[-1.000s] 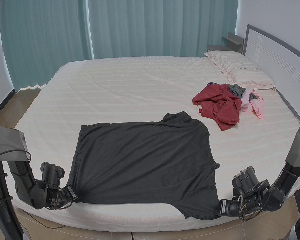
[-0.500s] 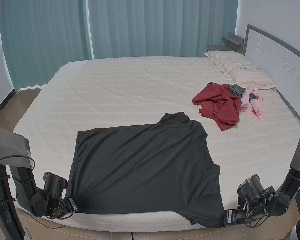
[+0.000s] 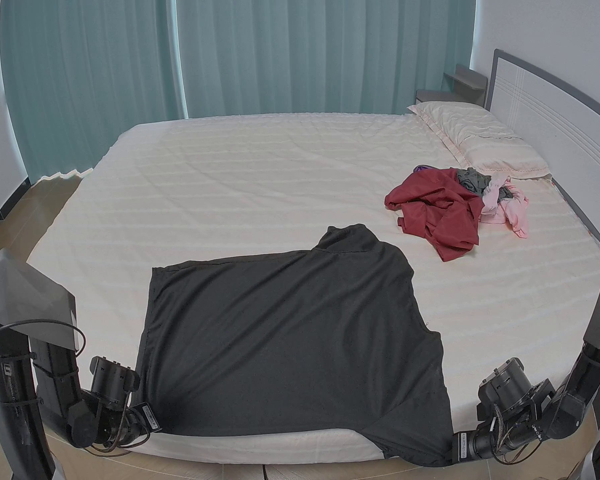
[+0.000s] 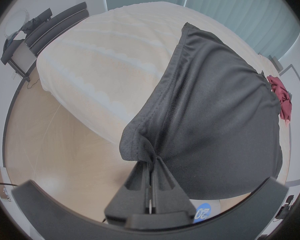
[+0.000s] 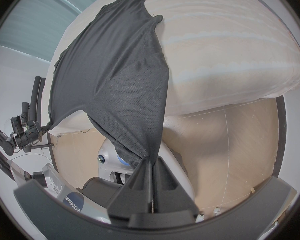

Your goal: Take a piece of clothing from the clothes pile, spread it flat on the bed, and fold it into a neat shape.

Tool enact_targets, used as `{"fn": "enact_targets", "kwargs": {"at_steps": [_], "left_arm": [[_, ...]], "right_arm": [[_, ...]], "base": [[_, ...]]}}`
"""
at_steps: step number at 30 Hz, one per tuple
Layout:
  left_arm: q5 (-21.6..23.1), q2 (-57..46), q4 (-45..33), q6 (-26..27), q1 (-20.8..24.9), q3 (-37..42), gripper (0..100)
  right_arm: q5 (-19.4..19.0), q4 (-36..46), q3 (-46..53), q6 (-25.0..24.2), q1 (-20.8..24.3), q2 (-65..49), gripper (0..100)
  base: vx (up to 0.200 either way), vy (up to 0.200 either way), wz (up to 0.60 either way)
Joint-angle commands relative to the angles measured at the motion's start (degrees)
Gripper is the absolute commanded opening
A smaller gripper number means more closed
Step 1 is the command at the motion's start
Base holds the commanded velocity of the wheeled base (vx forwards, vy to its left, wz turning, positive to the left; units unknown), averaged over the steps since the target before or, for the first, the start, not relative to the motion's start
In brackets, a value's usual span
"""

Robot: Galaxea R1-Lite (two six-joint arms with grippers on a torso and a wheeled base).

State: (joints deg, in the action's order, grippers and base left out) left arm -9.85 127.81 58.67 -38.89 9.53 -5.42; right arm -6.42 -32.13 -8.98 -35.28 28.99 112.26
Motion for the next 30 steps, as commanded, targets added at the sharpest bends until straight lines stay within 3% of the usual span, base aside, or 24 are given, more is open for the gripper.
{"fn": "enact_targets", "kwargs": {"at_steps": [1,5,15,21,30], "left_arm": [[-1.3,6.1,5.6,0.5,0.3,3.1,0],[-2.2,8.1,11.0,1.9,0.2,5.3,0],[-0.9,3.8,10.2,1.2,-0.2,5.4,0],[6.1,-7.0,1.2,1.7,-2.2,5.2,0],[6.5,-7.5,-3.8,4.2,-3.0,5.2,0]], "right_arm": [[0.0,0.2,1.3,0.8,0.6,0.1,0],[-0.1,0.2,2.7,2.7,1.2,0.2,0],[-0.1,0.2,3.8,2.8,2.2,-0.6,0],[0.0,0.1,4.7,2.7,2.1,-2.0,0],[-0.1,0.2,5.5,2.8,2.3,-4.2,0]], "base": [[0.0,0.0,0.0],[0.0,0.0,0.0],[0.0,0.0,0.0],[0.0,0.0,0.0],[0.0,0.0,0.0]]}}
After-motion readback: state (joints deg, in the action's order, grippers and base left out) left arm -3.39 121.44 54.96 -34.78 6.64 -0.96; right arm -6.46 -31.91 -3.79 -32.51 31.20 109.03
